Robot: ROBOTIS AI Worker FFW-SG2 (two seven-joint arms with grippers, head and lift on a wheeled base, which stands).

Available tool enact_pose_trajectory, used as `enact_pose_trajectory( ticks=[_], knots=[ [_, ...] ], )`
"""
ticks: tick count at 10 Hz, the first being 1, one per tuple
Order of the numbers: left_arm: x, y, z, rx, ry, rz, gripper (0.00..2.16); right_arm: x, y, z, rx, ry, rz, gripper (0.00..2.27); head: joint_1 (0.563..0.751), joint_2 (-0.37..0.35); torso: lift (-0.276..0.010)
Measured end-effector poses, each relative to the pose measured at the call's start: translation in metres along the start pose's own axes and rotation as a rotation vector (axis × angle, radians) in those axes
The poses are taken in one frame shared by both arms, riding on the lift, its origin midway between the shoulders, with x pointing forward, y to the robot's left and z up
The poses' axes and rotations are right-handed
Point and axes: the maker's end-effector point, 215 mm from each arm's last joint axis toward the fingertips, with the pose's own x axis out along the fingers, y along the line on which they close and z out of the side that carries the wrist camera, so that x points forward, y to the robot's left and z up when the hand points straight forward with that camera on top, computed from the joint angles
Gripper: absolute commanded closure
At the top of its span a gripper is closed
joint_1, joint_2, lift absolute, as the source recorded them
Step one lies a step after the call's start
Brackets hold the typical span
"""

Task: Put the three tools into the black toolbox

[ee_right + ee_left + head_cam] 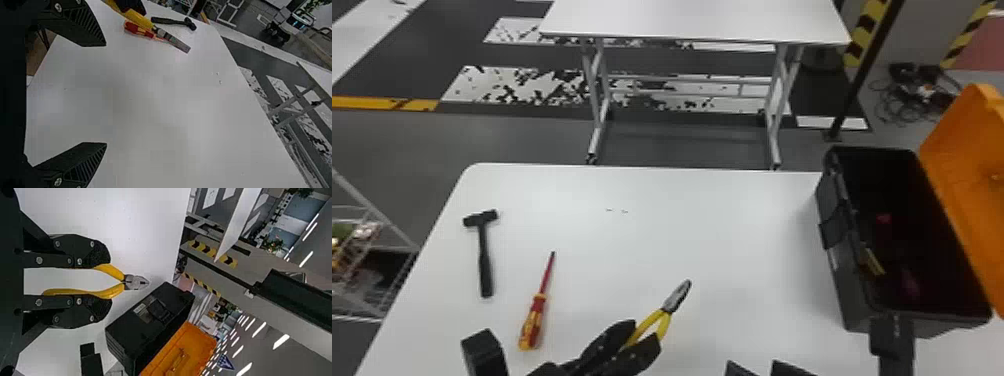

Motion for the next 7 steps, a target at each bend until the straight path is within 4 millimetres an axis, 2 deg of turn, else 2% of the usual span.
enact_pose_trajectory(
  ticks=[4,7],
  knots=[
    [0.019,-0.030,-0.016,0.040,0.039,-0.051,2.14,0.009,0.009,0.024,-0.028,-0.013,0.000,0.10,0.695,-0.080,-0.051],
    [0.029,-0.055,-0.026,0.071,0.062,-0.087,2.14,0.018,0.016,0.031,-0.042,-0.022,0.005,0.10,0.695,-0.118,-0.051]
  ],
)
